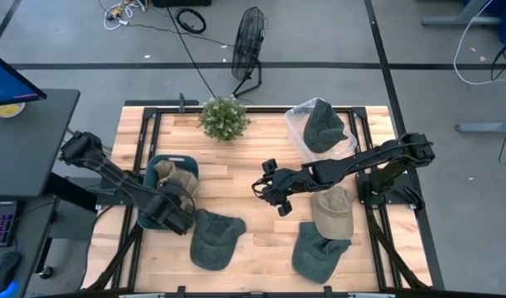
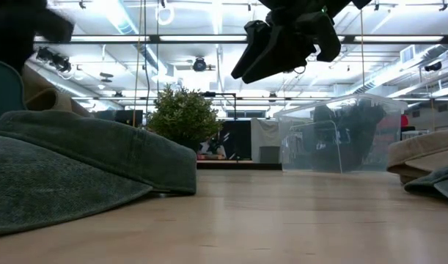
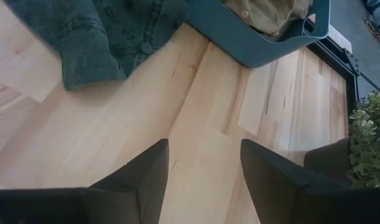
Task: Pick & Place hat
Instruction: Put the left brown cap into the blue bin, then put the left black cap into the transparent bin
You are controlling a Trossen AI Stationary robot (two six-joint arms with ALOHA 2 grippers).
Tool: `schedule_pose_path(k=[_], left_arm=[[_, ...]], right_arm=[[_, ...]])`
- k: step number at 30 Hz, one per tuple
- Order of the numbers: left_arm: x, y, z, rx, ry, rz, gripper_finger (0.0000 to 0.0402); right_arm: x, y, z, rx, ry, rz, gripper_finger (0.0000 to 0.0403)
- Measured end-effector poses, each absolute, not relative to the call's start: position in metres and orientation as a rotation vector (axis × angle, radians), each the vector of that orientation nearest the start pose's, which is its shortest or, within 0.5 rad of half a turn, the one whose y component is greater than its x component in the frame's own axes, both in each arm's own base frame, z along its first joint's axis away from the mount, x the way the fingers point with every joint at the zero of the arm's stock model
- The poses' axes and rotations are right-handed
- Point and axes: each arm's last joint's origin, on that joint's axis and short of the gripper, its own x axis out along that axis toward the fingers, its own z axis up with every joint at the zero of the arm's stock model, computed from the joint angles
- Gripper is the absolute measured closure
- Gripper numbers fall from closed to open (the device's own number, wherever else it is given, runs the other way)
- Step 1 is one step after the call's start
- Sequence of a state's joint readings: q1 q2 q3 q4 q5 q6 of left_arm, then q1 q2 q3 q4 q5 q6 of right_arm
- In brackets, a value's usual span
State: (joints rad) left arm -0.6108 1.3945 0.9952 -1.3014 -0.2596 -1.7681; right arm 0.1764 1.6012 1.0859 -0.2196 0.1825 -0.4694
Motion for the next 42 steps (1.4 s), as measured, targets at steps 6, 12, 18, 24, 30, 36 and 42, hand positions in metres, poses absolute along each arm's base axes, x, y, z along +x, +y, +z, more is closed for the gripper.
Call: schedule_pose_path(k=[6, 12, 18, 24, 30, 36, 42], left_arm=[[0.190, -0.124, 0.267, -0.537, 0.913, 0.874, 0.0397], [0.216, -0.135, 0.274, -0.287, 0.772, 0.569, 0.0377], [0.242, -0.145, 0.278, -0.228, 0.728, 0.275, 0.0302], [0.258, -0.157, 0.252, -0.207, 0.842, 0.160, 0.0215], [0.271, -0.179, 0.208, -0.230, 0.998, 0.109, 0.0179], [0.276, -0.191, 0.179, -0.264, 1.076, 0.141, 0.0177], [0.279, -0.193, 0.170, -0.257, 1.090, 0.153, 0.0177]], right_arm=[[0.338, 0.056, 0.234, -0.562, 0.711, 0.203, 0.0199], [0.334, 0.061, 0.231, -0.408, 0.750, 0.268, 0.0199], [0.328, 0.071, 0.227, -0.333, 0.808, 0.252, 0.0199], [0.322, 0.091, 0.226, -0.304, 0.827, 0.280, 0.0199], [0.315, 0.111, 0.226, -0.281, 0.821, 0.305, 0.0199], [0.310, 0.127, 0.225, -0.211, 0.823, 0.311, 0.0199], [0.304, 0.138, 0.217, -0.170, 0.797, 0.328, 0.0199]])
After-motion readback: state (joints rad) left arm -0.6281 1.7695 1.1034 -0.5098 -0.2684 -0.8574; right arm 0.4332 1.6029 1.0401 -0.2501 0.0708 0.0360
